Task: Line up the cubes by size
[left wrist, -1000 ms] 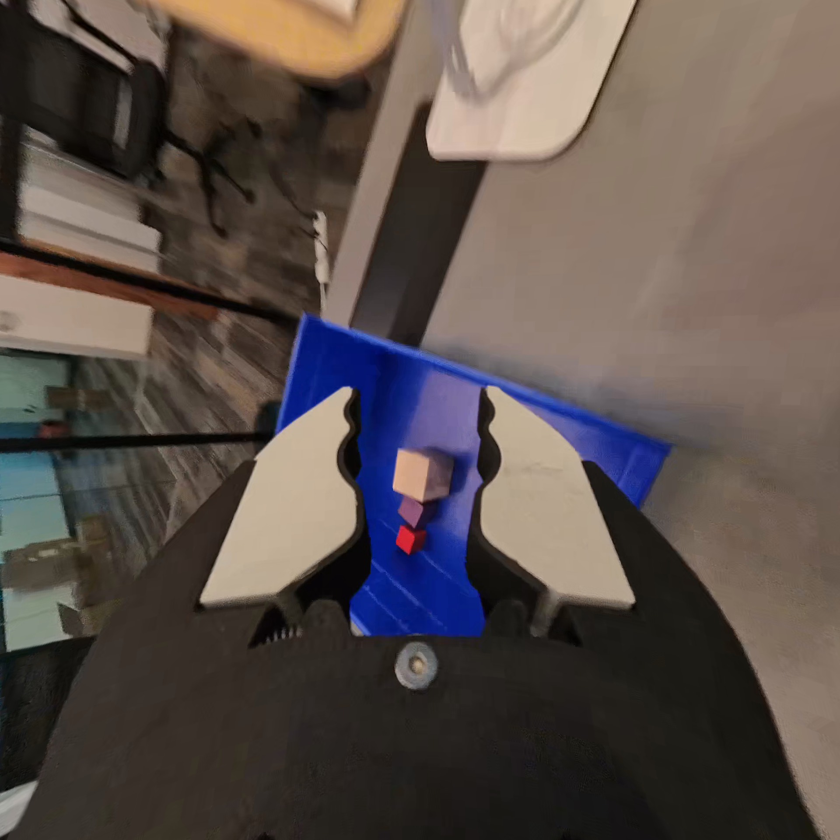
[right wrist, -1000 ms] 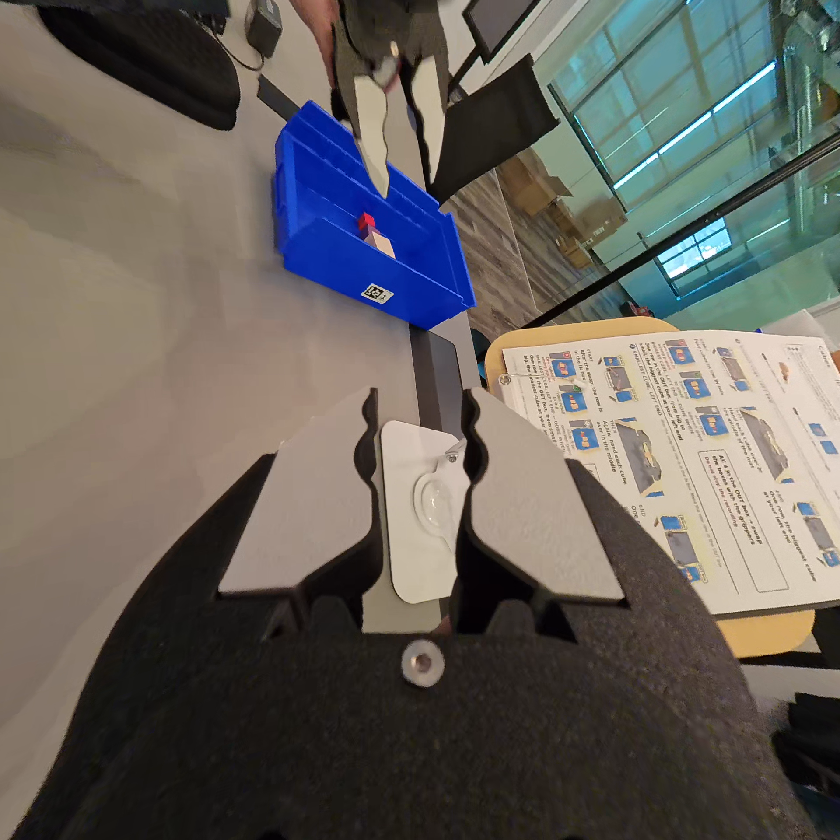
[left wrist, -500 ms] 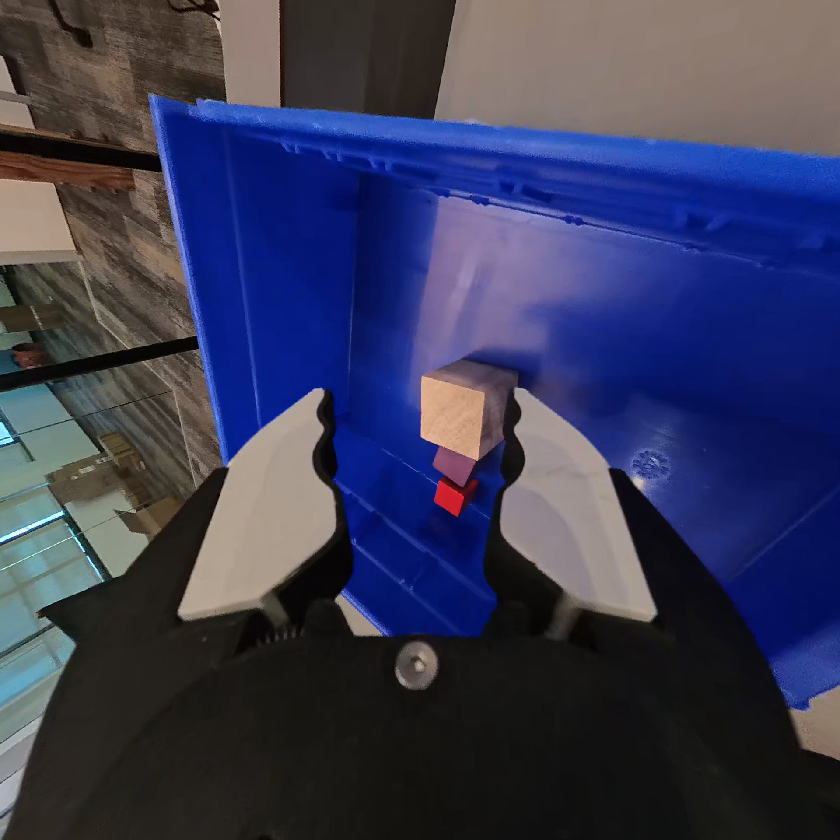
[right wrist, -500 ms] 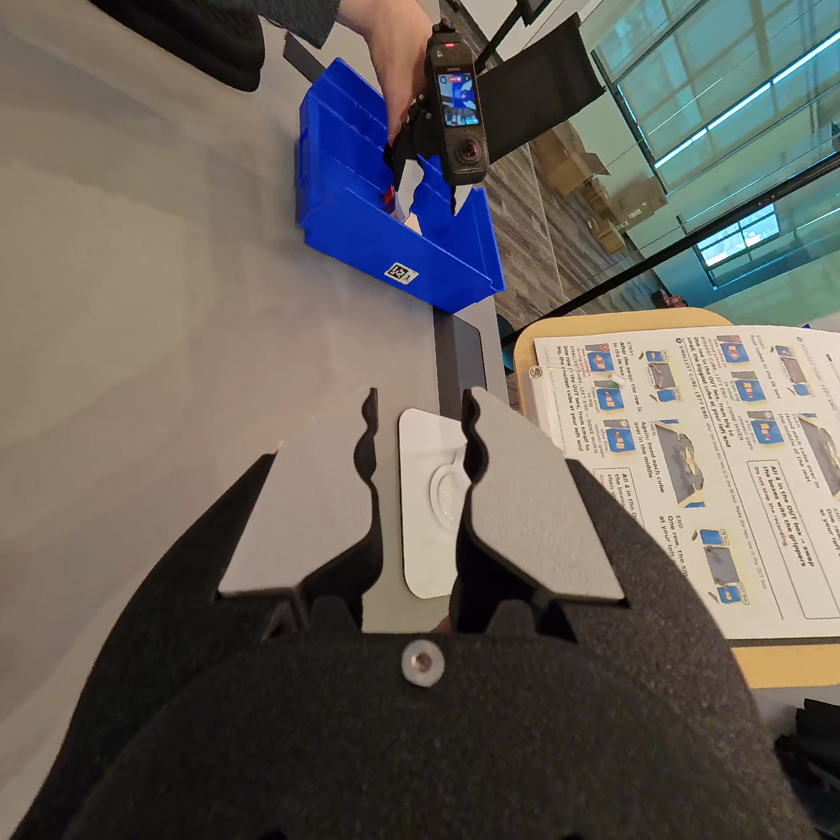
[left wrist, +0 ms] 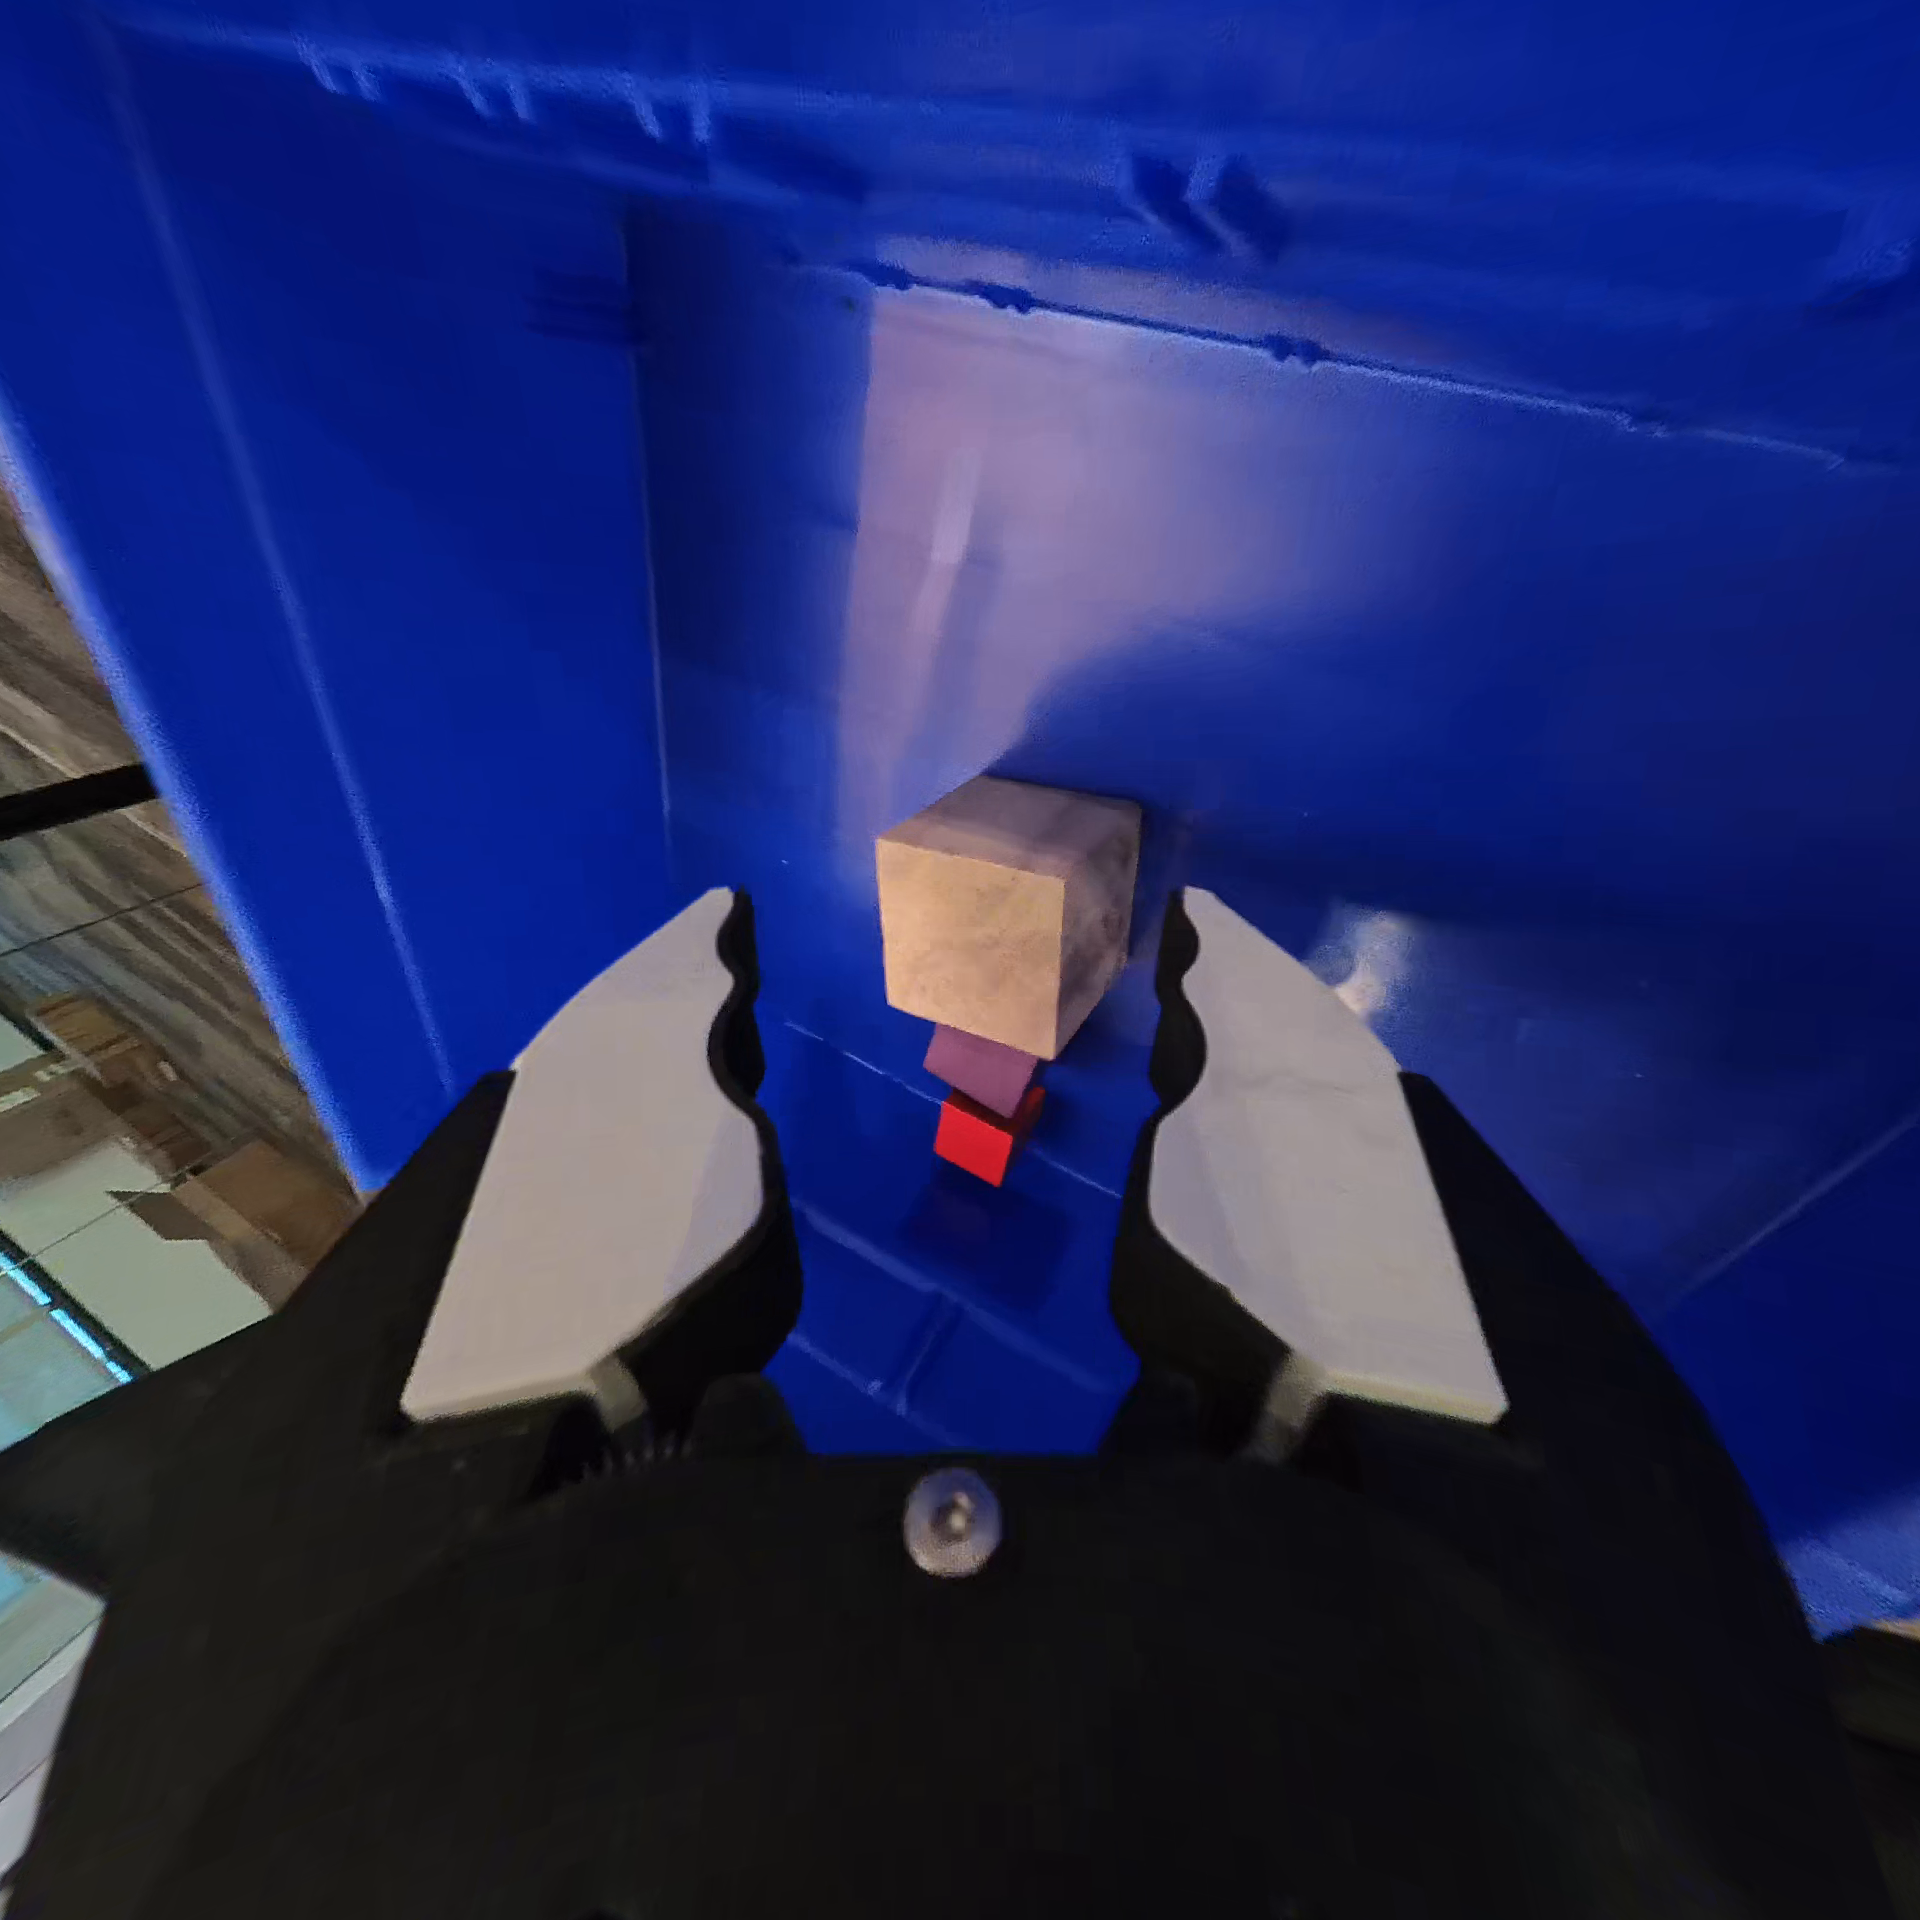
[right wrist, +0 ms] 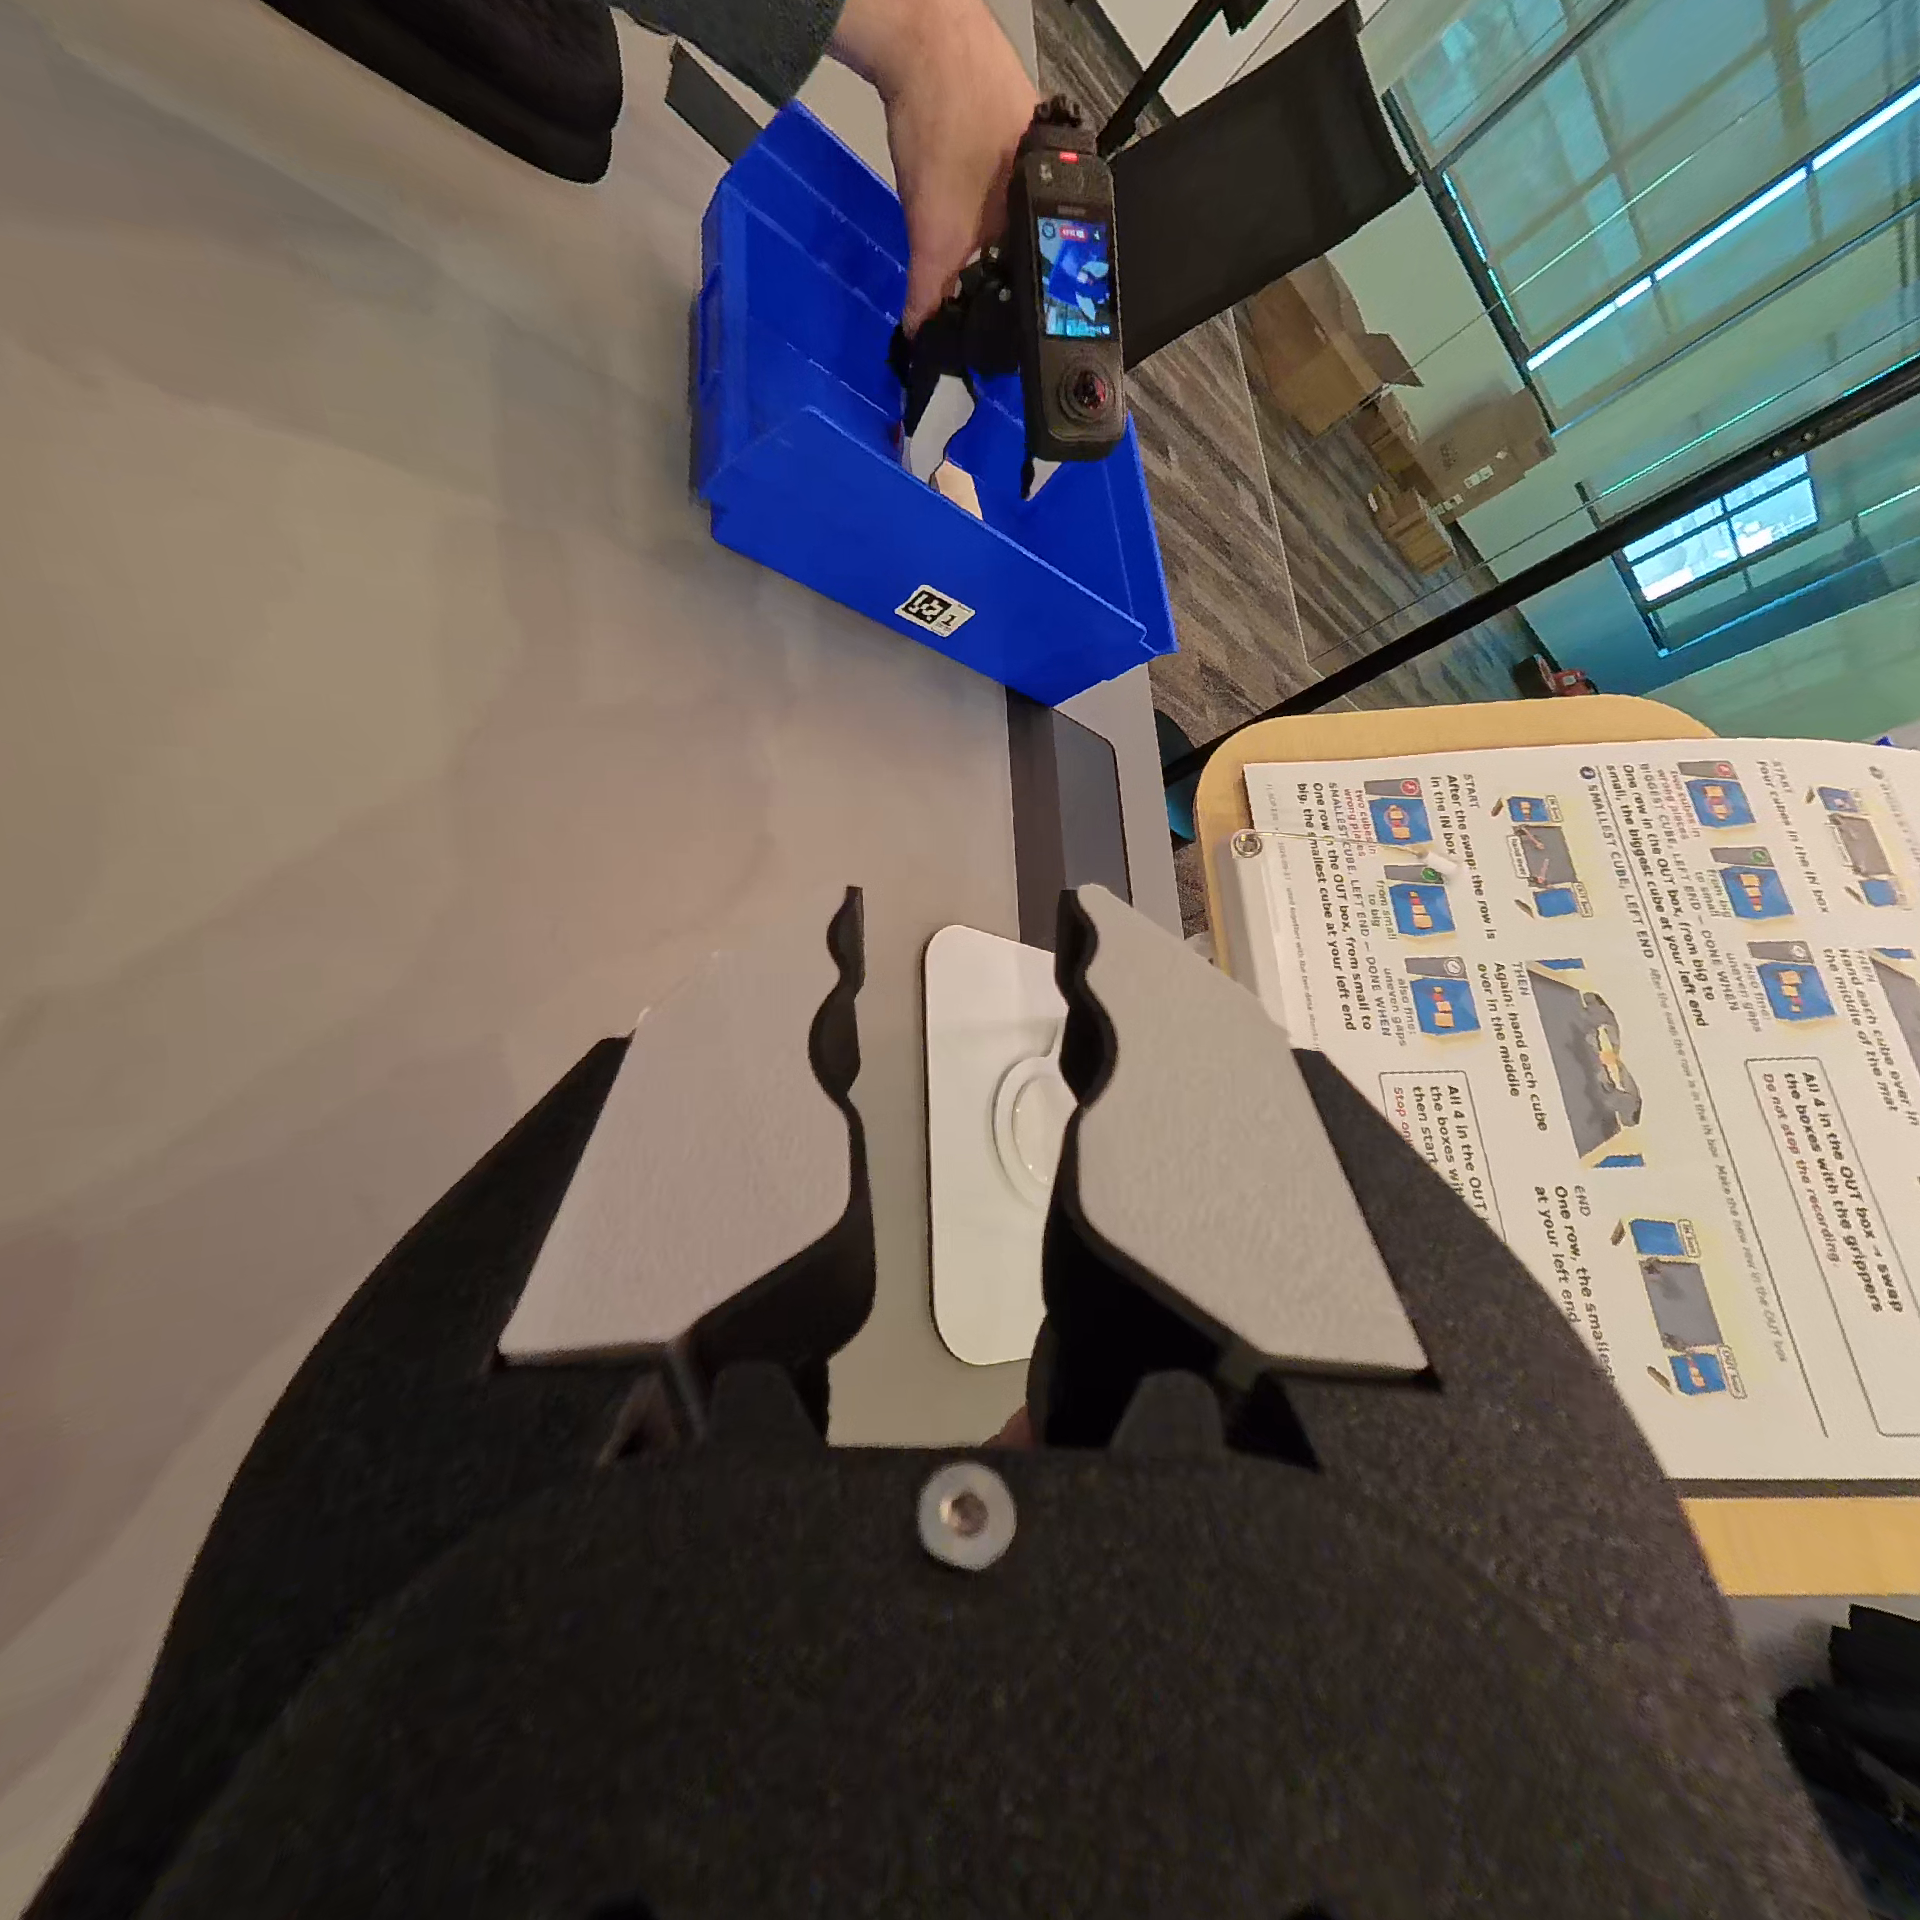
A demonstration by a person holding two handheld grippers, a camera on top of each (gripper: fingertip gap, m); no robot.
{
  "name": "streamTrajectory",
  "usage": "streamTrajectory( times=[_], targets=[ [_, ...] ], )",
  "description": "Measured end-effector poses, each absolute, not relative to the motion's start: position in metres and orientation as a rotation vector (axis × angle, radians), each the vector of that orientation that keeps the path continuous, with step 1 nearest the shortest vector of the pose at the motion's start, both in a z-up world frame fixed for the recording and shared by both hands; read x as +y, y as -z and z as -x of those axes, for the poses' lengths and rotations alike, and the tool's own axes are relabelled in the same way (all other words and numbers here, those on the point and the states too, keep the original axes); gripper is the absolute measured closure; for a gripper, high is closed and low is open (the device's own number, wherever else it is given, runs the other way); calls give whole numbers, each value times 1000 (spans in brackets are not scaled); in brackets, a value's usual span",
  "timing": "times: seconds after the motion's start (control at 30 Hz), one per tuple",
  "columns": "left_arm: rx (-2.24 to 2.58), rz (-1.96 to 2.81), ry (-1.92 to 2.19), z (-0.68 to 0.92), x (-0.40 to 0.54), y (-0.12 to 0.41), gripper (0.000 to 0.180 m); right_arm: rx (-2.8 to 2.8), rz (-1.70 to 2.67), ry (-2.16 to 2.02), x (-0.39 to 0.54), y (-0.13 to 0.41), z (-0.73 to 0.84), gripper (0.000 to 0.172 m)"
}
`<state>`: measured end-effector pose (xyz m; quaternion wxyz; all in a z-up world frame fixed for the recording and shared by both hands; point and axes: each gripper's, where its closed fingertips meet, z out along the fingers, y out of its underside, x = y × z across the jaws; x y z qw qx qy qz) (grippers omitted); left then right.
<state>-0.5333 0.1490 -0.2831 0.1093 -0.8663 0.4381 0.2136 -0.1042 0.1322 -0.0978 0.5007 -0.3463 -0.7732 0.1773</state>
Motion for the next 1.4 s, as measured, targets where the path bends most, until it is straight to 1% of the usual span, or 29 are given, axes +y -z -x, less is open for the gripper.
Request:
streamTrajectory(
  times=[0.3,0.37,0.53,0.63,0.83,1.0,1.23,1.3,1.4],
  targets=[
    [1299,2715,-542,543,140,313,118,-1880,837,-432,133,100,104,137],
    [1282,2706,-552,544,141,310,128,-1879,834,-435,132,100,104,137],
    [1227,2650,-562,541,143,298,129,-1875,835,-448,132,99,106,137],
    [1106,2525,-559,529,147,262,129,-1857,827,-465,130,97,109,136],
    [964,2122,-530,451,144,152,130,-1778,782,-534,122,82,117,129],
    [938,1737,-288,334,129,78,130,-1713,726,-598,107,70,127,121],
    [977,1353,29,200,100,24,130,-1591,697,-648,102,54,138,118],
    [986,1262,140,171,90,12,130,-1552,694,-667,103,48,138,117],
    [978,1188,194,146,88,2,130,-1526,681,-675,102,43,137,115]
  ],
)
